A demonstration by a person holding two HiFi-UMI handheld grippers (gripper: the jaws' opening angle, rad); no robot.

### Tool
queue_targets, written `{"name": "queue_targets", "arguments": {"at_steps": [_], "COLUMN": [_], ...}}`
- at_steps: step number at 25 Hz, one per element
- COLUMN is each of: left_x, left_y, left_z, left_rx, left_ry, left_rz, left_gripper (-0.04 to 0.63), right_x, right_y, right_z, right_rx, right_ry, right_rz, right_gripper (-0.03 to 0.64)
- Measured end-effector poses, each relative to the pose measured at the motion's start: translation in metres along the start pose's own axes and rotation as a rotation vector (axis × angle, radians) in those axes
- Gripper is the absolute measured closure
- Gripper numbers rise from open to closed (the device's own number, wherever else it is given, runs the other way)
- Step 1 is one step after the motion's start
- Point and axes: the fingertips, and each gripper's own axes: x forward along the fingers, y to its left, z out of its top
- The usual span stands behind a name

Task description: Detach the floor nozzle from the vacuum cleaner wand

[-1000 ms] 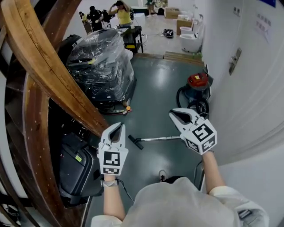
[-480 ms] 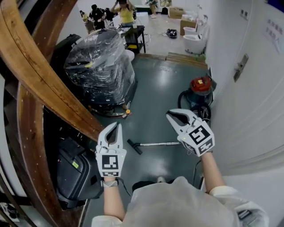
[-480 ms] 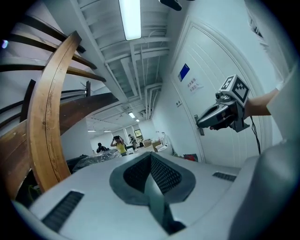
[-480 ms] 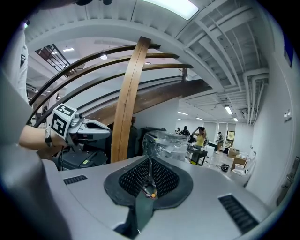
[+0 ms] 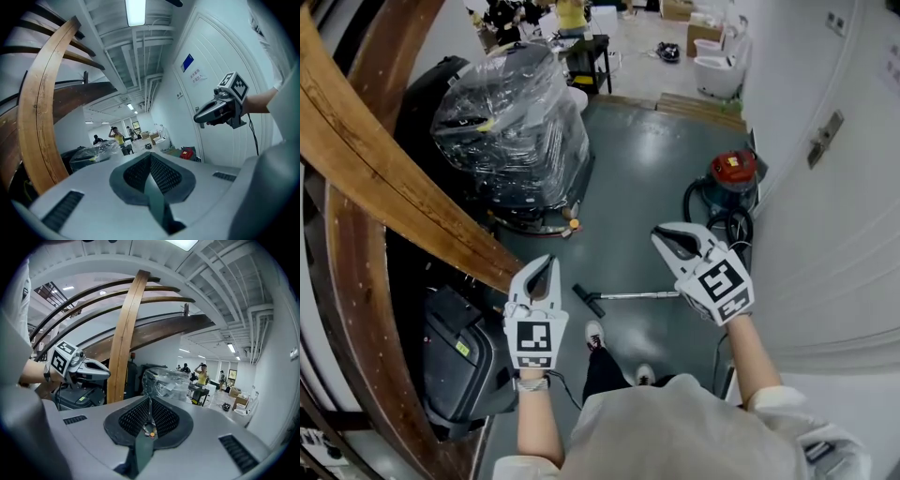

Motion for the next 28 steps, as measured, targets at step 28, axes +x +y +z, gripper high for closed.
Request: {"name": "queue_targets", "arguments": {"at_steps": [28], "left_x": [0.121], "left_y": [0.053], "left_z": [-0.120], "left_rx": [0.039], "left_ry": [0.038], "left_rz": [-0.073], "left_gripper": [0.595], "right_x": [0.147], "right_y": [-0.024], "right_z": [-0.073], "right_rx": [-0.064], "right_ry": [-0.061], "right_rz": [-0.026], "right_gripper": [0.583]}}
